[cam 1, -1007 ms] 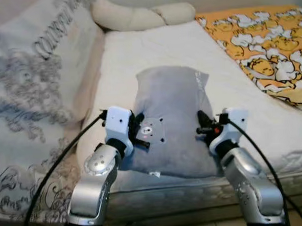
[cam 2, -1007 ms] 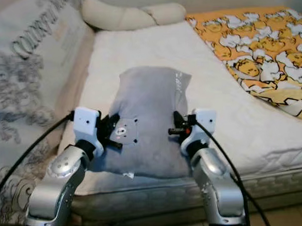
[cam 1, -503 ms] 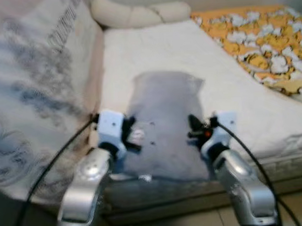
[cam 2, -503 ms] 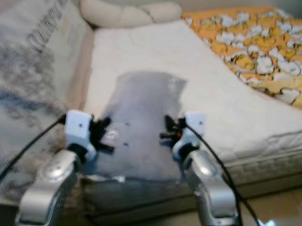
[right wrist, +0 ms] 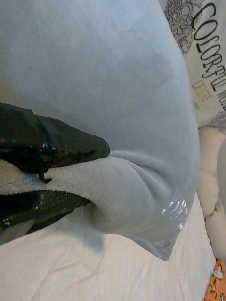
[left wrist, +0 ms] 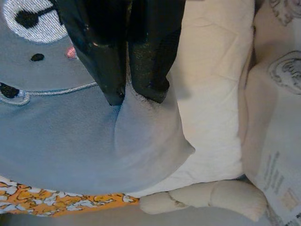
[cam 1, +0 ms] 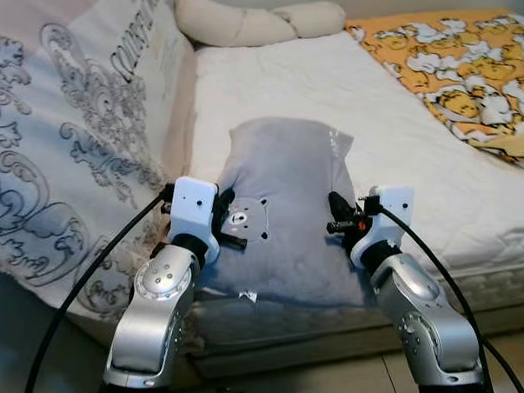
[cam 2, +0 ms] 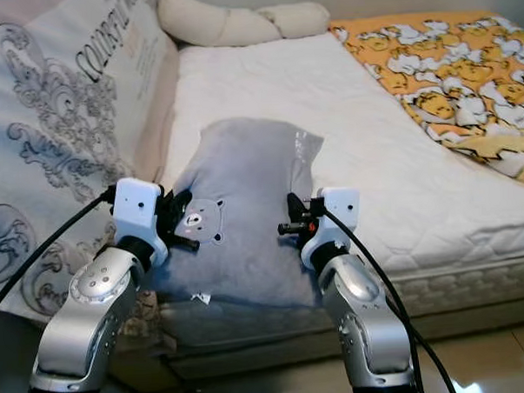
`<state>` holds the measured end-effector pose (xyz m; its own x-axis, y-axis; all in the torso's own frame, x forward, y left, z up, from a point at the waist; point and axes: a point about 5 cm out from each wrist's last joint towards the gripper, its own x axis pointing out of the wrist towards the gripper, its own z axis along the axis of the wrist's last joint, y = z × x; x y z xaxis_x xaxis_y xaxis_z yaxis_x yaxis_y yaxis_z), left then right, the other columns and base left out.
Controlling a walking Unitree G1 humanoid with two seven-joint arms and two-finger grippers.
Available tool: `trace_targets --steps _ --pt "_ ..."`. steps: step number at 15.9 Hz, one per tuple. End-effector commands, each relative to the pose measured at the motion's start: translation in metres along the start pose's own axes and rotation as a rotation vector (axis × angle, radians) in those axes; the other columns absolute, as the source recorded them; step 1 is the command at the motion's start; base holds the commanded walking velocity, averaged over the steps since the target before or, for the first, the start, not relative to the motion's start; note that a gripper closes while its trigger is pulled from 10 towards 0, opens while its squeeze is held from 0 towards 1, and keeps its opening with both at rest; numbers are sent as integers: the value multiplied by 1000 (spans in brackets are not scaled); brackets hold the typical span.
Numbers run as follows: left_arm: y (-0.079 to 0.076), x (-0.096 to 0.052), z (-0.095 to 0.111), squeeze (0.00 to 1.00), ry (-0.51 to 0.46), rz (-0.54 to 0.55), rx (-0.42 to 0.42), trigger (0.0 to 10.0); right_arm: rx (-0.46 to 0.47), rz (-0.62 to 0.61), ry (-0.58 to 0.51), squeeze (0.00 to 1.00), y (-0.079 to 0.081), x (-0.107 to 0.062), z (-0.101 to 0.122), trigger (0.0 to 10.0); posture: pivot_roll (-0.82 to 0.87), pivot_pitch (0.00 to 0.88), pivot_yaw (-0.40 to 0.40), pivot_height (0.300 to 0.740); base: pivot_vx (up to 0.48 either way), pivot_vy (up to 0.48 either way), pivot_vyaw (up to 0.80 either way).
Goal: Clean up the room
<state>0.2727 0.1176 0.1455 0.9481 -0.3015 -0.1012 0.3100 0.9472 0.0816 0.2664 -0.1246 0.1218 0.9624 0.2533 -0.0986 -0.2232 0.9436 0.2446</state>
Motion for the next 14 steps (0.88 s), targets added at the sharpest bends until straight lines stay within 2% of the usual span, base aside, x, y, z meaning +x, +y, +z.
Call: trace_targets --steps 1,3,5,10,14 --pt "6 4 11 0 -47 39 29 10000 3 -20 -29 0 -4 0 6 10000 12 0 45 740 0 0 0" --pt "4 5 11 0 -50 37 26 10000 -3 -20 -27 0 -5 0 6 10000 7 0 48 740 0 0 0" --pt "4 6 11 0 -52 33 19 10000 -46 -8 -23 0 -4 2 7 10000 8 0 46 740 294 0 0" --pt "6 7 11 0 -51 42 14 10000 -31 -6 -22 0 -4 5 7 10000 19 0 39 740 331 0 733" --pt "4 7 11 0 -50 24 12 10000 -30 -22 -21 0 -6 6 7 10000 17 0 40 740 332 0 0"
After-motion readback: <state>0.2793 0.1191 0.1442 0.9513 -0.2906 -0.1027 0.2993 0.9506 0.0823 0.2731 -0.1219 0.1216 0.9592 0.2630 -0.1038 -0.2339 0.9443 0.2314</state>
